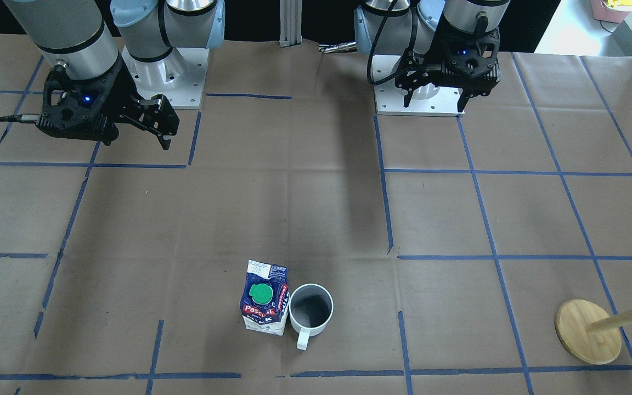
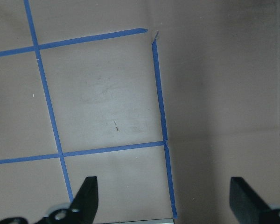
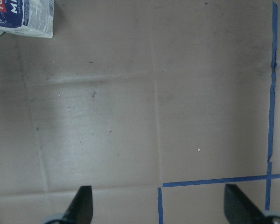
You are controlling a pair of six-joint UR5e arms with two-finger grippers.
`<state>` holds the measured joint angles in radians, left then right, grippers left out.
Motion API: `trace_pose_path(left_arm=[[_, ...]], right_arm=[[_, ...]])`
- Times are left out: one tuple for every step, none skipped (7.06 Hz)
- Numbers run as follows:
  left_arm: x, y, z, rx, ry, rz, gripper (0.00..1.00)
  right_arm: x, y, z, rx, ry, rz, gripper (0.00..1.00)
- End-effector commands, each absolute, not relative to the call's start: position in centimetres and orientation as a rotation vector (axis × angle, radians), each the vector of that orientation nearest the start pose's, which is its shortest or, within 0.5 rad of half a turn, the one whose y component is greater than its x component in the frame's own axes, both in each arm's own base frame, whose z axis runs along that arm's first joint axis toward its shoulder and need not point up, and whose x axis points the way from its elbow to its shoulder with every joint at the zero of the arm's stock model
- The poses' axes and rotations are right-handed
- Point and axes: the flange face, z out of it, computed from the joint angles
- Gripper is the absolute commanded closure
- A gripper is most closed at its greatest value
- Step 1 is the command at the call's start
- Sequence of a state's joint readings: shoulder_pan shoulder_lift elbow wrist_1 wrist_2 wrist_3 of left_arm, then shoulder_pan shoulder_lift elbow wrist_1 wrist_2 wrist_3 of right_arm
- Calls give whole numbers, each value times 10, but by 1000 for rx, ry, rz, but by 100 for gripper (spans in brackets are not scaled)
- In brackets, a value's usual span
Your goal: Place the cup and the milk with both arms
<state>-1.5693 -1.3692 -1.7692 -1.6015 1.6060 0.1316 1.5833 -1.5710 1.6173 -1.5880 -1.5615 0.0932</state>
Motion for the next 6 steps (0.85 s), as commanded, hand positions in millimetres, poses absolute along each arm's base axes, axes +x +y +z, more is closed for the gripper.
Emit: trace_pose_path(left_arm=[[-129,-404,477,201,3101,49,0],[-129,-404,477,203,3101,51,0],[-129,-404,477,203,3101,51,0],[-129,-404,477,203,3101,51,0],[-129,-404,477,203,3101,51,0],[-129,-403,477,203,3101,56,0]], right_arm=[[141,-488,476,142,3130,15,0],[141,-489,475,142,3130,20,0],[141,-489,477,135,3133,15,0],[141,-488,478,135,3134,12,0],[141,-488,478,135,3135,12,0],[140,-488,478,135,3138,12,0]])
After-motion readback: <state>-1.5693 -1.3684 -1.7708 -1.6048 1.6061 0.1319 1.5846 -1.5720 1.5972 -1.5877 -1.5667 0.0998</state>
